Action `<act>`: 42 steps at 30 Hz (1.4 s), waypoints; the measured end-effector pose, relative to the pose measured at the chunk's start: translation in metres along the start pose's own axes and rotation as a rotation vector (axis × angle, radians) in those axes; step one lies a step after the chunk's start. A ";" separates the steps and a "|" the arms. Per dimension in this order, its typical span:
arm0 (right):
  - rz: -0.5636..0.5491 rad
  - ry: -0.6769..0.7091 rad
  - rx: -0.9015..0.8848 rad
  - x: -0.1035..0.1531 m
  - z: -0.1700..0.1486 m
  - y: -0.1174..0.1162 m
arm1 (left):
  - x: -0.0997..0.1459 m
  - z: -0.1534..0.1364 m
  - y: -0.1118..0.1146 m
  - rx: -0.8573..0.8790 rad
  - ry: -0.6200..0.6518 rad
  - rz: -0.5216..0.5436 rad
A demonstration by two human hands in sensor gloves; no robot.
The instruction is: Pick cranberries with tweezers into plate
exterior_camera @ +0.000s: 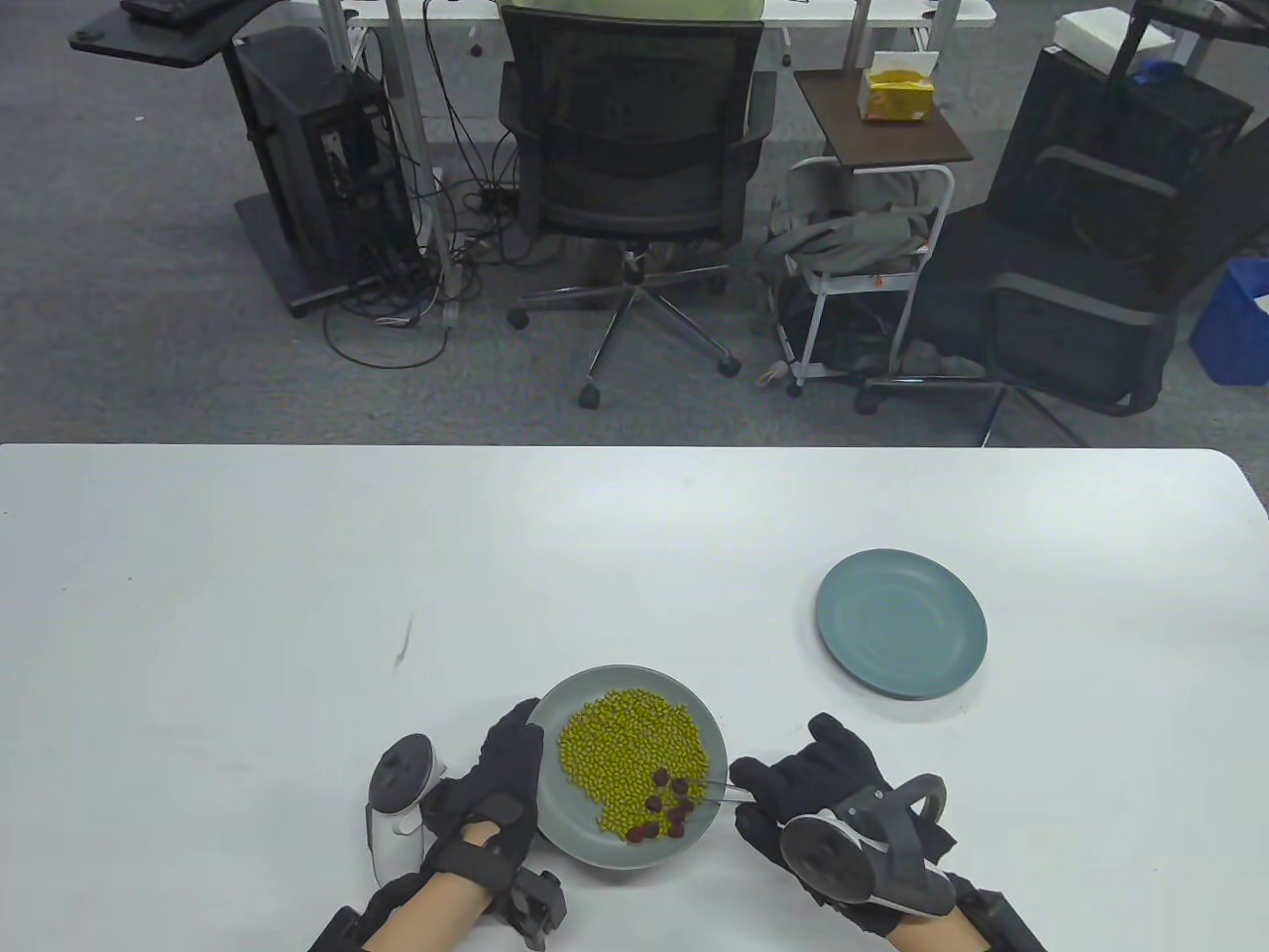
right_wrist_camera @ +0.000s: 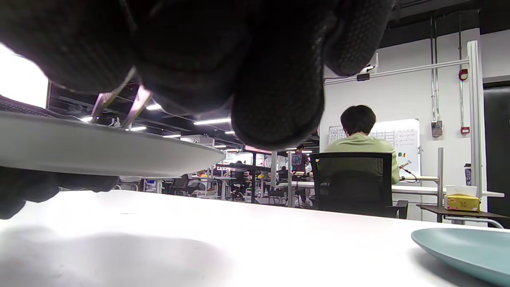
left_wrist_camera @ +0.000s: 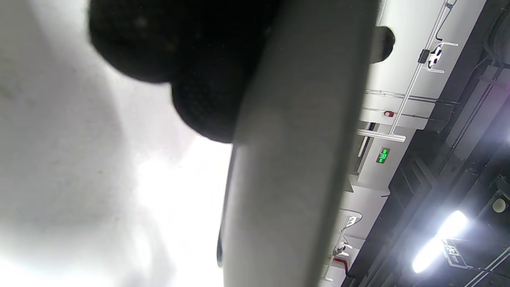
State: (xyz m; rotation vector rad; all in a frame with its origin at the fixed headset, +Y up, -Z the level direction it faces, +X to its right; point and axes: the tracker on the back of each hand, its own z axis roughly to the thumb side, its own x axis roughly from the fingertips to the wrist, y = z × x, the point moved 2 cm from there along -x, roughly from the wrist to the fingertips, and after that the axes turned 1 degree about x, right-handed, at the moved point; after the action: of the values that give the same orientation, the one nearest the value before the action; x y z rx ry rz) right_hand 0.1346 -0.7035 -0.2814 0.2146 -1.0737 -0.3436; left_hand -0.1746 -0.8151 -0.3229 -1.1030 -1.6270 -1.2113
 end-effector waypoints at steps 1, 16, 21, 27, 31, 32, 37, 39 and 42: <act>0.001 0.002 0.000 0.000 0.000 0.000 | 0.000 0.000 0.000 0.007 -0.001 0.001; 0.036 -0.008 0.016 -0.002 0.000 -0.004 | 0.000 0.000 -0.001 -0.024 0.006 0.016; 0.038 0.000 0.024 -0.002 0.003 -0.008 | 0.000 -0.001 0.000 -0.025 0.002 0.011; 0.026 -0.003 0.010 -0.002 0.005 -0.010 | 0.000 -0.002 0.001 -0.018 -0.010 0.004; 0.034 0.002 0.004 -0.003 0.004 -0.013 | 0.000 -0.002 0.001 -0.024 -0.012 0.003; 0.034 0.001 -0.003 -0.002 0.004 -0.012 | 0.000 -0.003 0.002 -0.024 -0.012 0.002; 0.017 -0.003 -0.038 -0.003 0.002 -0.010 | 0.000 -0.004 0.003 -0.012 -0.018 -0.007; 0.009 -0.015 -0.056 -0.003 -0.001 -0.008 | 0.001 -0.004 0.003 -0.010 -0.018 -0.007; -0.020 -0.057 -0.108 -0.004 -0.014 0.001 | 0.001 -0.006 0.004 0.001 -0.026 -0.008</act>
State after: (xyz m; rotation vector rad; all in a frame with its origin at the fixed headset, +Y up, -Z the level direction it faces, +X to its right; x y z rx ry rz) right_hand 0.1453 -0.7011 -0.2911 0.1201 -1.1062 -0.4260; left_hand -0.1708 -0.8198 -0.3199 -1.1166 -1.6532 -1.2054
